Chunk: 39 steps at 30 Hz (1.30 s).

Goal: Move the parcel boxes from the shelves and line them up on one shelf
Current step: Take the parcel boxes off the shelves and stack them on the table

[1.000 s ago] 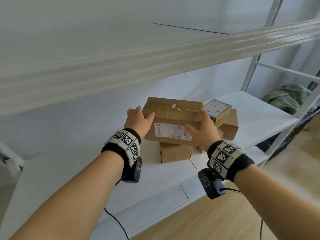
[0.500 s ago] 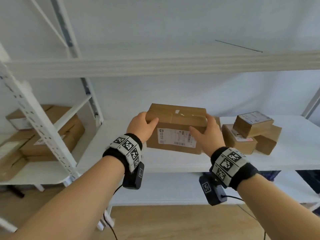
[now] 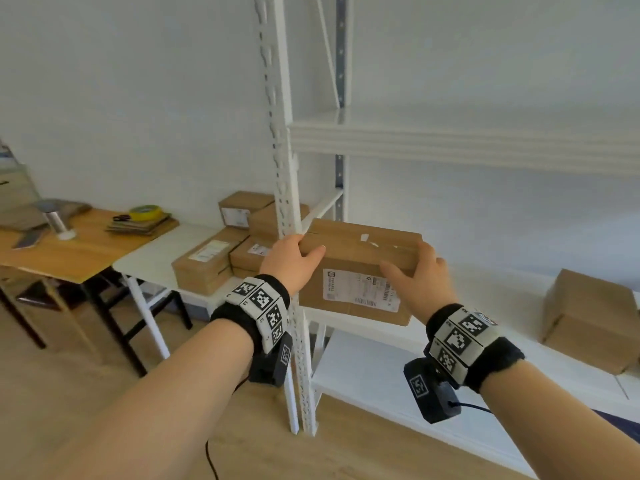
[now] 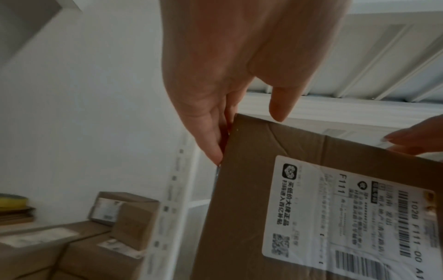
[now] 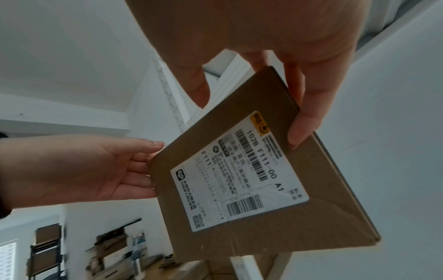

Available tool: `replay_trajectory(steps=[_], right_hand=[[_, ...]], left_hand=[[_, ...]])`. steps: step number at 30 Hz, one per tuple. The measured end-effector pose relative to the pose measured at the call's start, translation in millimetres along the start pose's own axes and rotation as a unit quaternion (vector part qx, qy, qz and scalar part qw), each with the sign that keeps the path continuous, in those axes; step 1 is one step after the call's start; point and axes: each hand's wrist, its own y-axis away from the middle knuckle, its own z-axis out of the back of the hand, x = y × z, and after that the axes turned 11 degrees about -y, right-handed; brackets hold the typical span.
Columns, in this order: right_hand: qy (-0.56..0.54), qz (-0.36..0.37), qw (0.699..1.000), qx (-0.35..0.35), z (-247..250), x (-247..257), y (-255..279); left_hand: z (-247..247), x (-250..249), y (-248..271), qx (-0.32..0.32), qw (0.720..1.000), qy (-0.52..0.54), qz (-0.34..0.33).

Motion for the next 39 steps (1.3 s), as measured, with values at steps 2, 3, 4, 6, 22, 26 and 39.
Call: replay_trajectory(steps=[2,3,4,6,22,26,39], right_hand=[[-0.005,-0.003,1.000,0.014,-40.6,16.7,2.5],[-0.008,-0.004,1.000,0.020,-61.2,24.8,3.8],[-0.010,-0.003,1.000,0.026,-80.8,32.1,4.5],[-0.012,0.001,0.999,0.036,-118.2,46.6,4.2],[0.011,-0.039,0.993,0.108,-323.8,84.7,-61.0],[-0.006,-0.039,0.990,0.139,-359.4,95.0,-112.4],[0.002,-0.070,0.982,0.176,-455.3,102.6,-243.0]], left_hand=[[23.0,38.0,-3.4,-0.001,1.000,0.000,0.013],[34.2,57.4,-6.0,-0.001,1.000,-0.001,0.019],[44.6,75.6,-8.5,0.002,1.000,-0.006,0.027],[63.0,111.4,-16.0,0.001,0.999,-0.018,0.036],[112.6,287.5,-93.6,-0.003,0.988,0.052,0.148],[117.2,316.3,-146.0,-0.012,0.983,0.036,0.177],[114.0,374.3,-297.9,-0.012,0.984,0.020,0.179]])
